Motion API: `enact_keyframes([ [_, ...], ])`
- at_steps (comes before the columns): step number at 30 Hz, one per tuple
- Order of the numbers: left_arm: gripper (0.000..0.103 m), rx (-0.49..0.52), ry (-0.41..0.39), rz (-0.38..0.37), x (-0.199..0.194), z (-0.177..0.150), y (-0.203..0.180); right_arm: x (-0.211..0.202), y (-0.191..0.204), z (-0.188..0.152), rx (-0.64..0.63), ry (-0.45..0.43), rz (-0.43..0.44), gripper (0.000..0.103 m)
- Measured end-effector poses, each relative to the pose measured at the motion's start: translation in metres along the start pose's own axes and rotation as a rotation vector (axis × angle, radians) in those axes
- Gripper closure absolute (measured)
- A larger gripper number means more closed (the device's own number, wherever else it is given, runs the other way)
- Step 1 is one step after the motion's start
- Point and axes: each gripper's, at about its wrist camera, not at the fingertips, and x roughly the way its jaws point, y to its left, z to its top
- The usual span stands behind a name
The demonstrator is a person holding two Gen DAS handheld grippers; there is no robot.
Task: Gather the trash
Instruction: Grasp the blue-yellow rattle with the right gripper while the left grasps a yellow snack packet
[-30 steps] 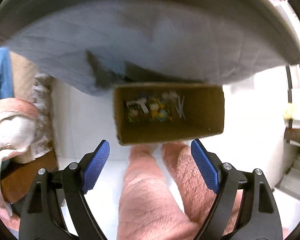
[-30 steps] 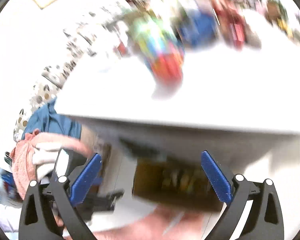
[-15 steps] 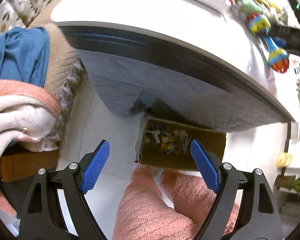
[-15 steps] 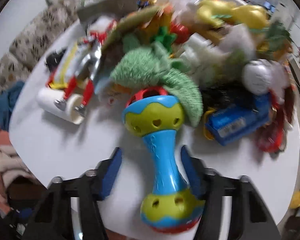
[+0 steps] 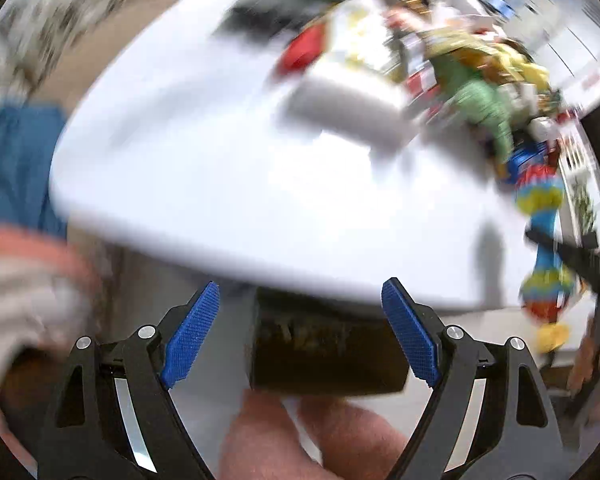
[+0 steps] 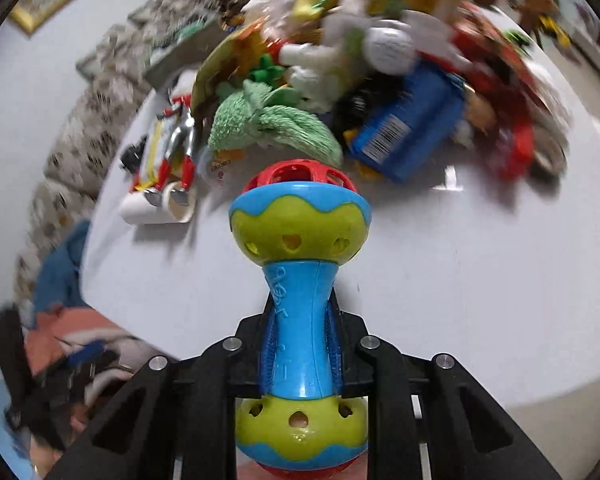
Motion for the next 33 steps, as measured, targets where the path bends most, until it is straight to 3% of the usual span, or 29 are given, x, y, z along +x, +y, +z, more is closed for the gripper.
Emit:
enact_keyframes([
  [2, 0.022, 0.109, -0.057, 0.030, -0.004, 0.031, -0.032, -0.012, -0.006, -0.011, 0.041, -0.029, 0.041, 0.081],
  [5, 0.022, 0.258, -0.144, 0.144, -0.003, 0.081, -0.083, -0.033, -0.011, -0.031, 0.086, -0.070, 0.081, 0.081],
  [8, 0.022, 0.390, -0.175, 0.218, 0.018, 0.127, -0.130, -0.056, -0.021, -0.046, 0.129, -0.105, 0.102, 0.081],
  [11, 0.022, 0.445, -0.145, 0.262, 0.048, 0.161, -0.156, -0.065, -0.018, -0.057, 0.138, -0.130, 0.104, 0.081],
  [15, 0.023, 0.422, -0.118, 0.285, 0.075, 0.194, -0.161, -0.073, -0.022, -0.065, 0.181, -0.157, 0.103, 0.081],
  [17, 0.050, 0.406, -0.095, 0.210, 0.081, 0.208, -0.160, -0.075, -0.024, -0.068, 0.187, -0.162, 0.088, 0.081],
  [18, 0.074, 0.388, -0.081, 0.172, 0.082, 0.213, -0.158, -0.074, -0.025, -0.071, 0.192, -0.161, 0.077, 0.081],
  [21, 0.088, 0.348, -0.071, 0.130, 0.080, 0.224, -0.150, -0.073, -0.028, -0.076, 0.212, -0.154, 0.078, 0.081],
  [27, 0.093, 0.234, -0.084, -0.067, 0.048, 0.233, -0.115, -0.065, -0.028, -0.069, 0.219, -0.148, 0.093, 0.081],
  [31, 0.093, 0.186, -0.136, -0.223, 0.003, 0.222, -0.092, -0.062, -0.018, -0.060, 0.195, -0.145, 0.129, 0.081],
  [33, 0.093, 0.207, -0.171, -0.257, -0.024, 0.210, -0.087, -0.062, -0.011, -0.058, 0.165, -0.141, 0.140, 0.081],
])
